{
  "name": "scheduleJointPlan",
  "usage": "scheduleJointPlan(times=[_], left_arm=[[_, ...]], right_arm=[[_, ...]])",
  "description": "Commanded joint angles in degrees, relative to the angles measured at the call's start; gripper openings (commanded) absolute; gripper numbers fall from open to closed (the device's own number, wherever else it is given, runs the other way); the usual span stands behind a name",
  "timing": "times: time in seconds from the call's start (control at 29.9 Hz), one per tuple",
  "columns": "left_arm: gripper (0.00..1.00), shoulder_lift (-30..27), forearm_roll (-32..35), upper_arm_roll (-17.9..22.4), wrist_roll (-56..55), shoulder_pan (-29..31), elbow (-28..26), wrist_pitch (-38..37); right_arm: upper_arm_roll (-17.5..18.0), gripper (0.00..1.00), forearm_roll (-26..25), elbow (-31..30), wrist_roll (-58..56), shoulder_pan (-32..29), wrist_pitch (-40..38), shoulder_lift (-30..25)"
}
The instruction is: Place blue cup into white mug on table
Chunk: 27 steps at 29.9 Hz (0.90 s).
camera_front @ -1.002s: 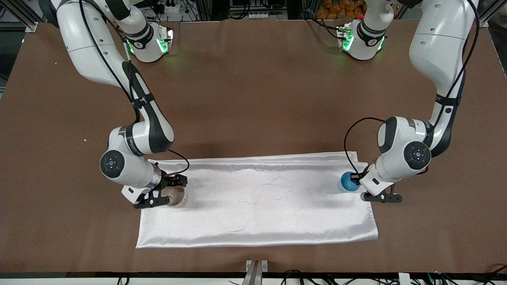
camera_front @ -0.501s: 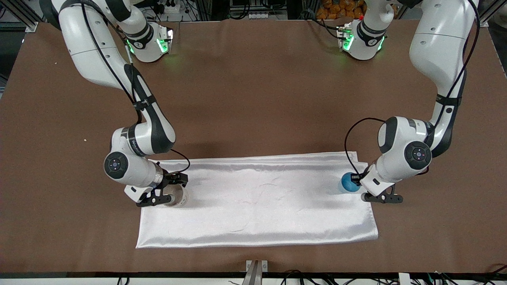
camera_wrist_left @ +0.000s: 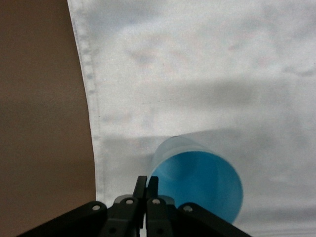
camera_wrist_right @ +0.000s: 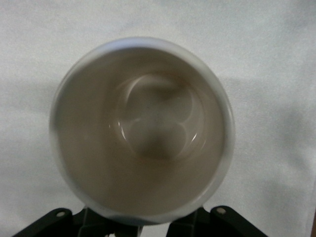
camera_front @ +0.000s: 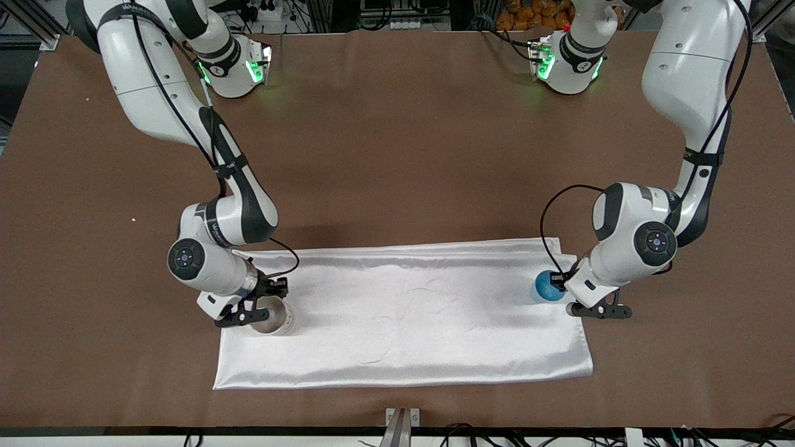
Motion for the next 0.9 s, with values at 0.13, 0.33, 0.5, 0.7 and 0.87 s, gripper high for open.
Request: scheduleJointPlan(times=[0.13, 0.33, 0.5, 0.7, 0.87], left_arm=[[0.00, -0.5, 1.1, 0.3, 0.1, -0.2, 0.2, -0.6], [0.00, -1.2, 1.1, 0.3, 0.2, -0.1, 0.2, -0.6], [0.00, -2.1, 1.1, 0.3, 0.3, -0.1, 0.2, -0.6], [0.00, -2.6, 1.2, 0.3, 0.3, 0.1, 0.2, -0.6], [0.00, -3.1, 1.2, 0.3, 0.3, -0.2, 0.2, -0.6]], right_arm=[[-0.3, 0.00, -1.0, 0.8, -0.3, 0.3, 0.3, 0.3], [-0.2, 0.00, -0.9, 0.8, -2.1, 0.4, -0.1, -0.3], [-0.1, 0.00, -0.7, 0.2, -1.5, 0.5, -1.5, -1.9], [-0.1, 0.00, -0.5, -1.3, 1.0, 2.4, -9.4, -6.6], [-0.3, 0.00, -0.7, -9.0, 4.5, 5.7, -7.3, -12.4]])
